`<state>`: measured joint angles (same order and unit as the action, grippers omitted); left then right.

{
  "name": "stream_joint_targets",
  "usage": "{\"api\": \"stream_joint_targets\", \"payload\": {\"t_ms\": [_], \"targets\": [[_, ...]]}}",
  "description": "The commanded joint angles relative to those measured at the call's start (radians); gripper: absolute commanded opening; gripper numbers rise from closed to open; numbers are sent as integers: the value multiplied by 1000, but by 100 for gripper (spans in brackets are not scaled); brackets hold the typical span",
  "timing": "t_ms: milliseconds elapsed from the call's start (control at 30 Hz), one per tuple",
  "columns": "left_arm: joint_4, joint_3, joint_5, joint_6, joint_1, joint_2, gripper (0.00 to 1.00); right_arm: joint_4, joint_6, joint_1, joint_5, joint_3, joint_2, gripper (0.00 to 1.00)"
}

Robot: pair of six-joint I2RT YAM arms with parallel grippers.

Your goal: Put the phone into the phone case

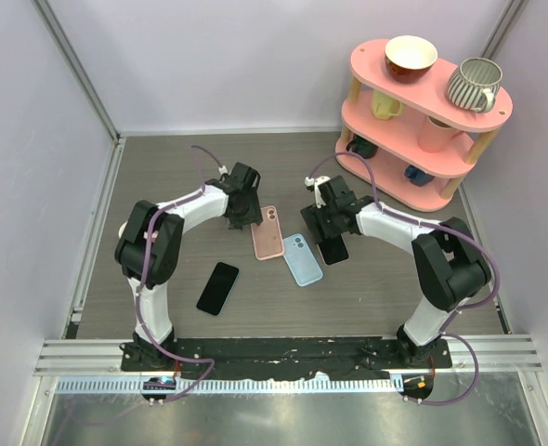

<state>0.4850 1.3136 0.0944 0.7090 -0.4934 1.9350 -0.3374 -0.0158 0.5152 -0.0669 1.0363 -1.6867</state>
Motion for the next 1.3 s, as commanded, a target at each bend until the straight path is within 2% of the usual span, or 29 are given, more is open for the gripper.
{"api": "stream_joint_targets", "payload": {"t_ms": [0,333,767,833,867,967,1000,1033,1067,1133,1167,1267], "targets": [[9,50,7,18,-7,35,55,51,13,5,-5,8,51,51],[78,49,62,3,-5,27,2,93,43,6,42,-7,94,48],[107,-5,140,14,-1,-48,1,100,31,25,85,31,91,44],[99,-8,130,20,-1,-60,14,95,31,31,82,40,94,43],[101,-8,125,21,-1,-73,28,95,31,32,79,45,97,43],[105,1,108,27,-1,-100,59,83,30,45,72,67,104,41],[107,3,104,29,-1,-129,64,74,30,46,72,73,105,40],[106,4,102,30,-1,-143,76,69,31,48,72,83,108,40],[101,7,99,32,-1,-163,82,64,33,52,72,88,111,40],[96,10,103,29,-1,-223,86,60,36,58,40,99,119,40],[89,13,107,20,-2,-246,93,54,39,65,36,102,124,40],[61,0,134,-5,-1,-355,100,38,45,72,26,122,133,39]]}}
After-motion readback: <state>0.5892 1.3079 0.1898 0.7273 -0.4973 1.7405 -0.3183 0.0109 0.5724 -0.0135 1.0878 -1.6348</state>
